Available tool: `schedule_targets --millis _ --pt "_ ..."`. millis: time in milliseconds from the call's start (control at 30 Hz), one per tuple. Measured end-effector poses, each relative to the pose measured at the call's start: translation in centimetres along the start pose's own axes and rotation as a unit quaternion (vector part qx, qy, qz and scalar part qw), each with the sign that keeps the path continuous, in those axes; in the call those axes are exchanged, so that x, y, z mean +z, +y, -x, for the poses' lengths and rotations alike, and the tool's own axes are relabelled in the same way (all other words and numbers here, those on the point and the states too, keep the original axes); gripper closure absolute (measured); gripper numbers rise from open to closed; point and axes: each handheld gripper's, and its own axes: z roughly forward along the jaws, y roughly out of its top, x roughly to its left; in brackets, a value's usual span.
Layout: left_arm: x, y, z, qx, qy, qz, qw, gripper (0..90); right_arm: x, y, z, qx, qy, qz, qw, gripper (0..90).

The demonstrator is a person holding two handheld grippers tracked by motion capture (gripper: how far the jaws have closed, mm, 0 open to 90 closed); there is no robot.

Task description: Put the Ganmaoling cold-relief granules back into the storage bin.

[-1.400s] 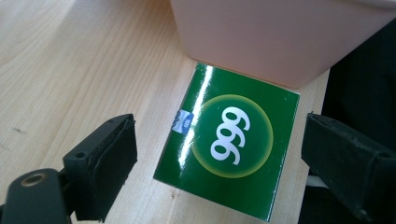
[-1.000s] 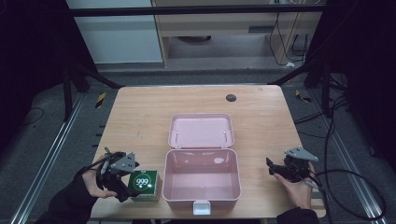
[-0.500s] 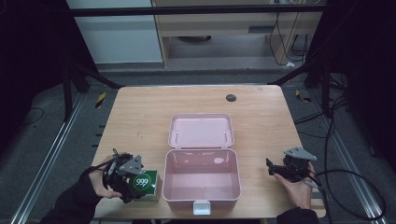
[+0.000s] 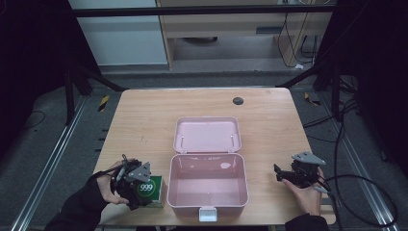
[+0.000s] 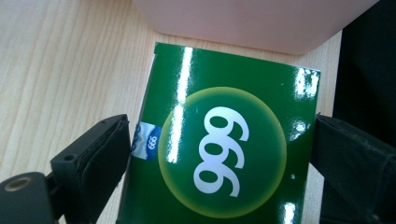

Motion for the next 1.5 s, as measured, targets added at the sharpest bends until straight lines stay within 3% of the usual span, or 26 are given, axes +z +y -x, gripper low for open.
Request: schedule_targets --millis 333,933,1200,1267,1433,1500 --pt "0.8 -0.6 -0.4 -0.012 -0.002 -0.011 0.9999 6.0 0.1 0.0 -0.1 -0.002 0.005 -0.004 1.0000 4.0" --pt "1.9 -0.8 -0.1 -0.033 0.004 -0.013 0.9994 10.5 0.2 -0.1 -0.2 -0.008 0.010 -0.012 0.9999 4.1" --pt "1.5 -0.6 -0.2 -0.028 0.007 -0.025 0.9993 13.9 0.3 -0.1 -0.2 -0.008 0.012 -0.015 0.9998 4.4" --pt "1.4 -0.6 0.1 -0.037 0.005 -0.026 0.9990 14.1 0.3 -0.1 -0.2 -0.008 0.012 -0.015 0.9998 4.4" --pt "0.9 -0.3 0.5 -0.036 -0.003 -0.029 0.9989 14.4 0.3 -0.1 -0.2 -0.010 0.013 -0.015 0.9998 4.5" --pt "0.4 0.3 0.8 -0.027 -0.002 -0.028 0.9992 14.4 0.3 -0.1 -0.2 -0.009 0.014 -0.016 0.9997 4.5"
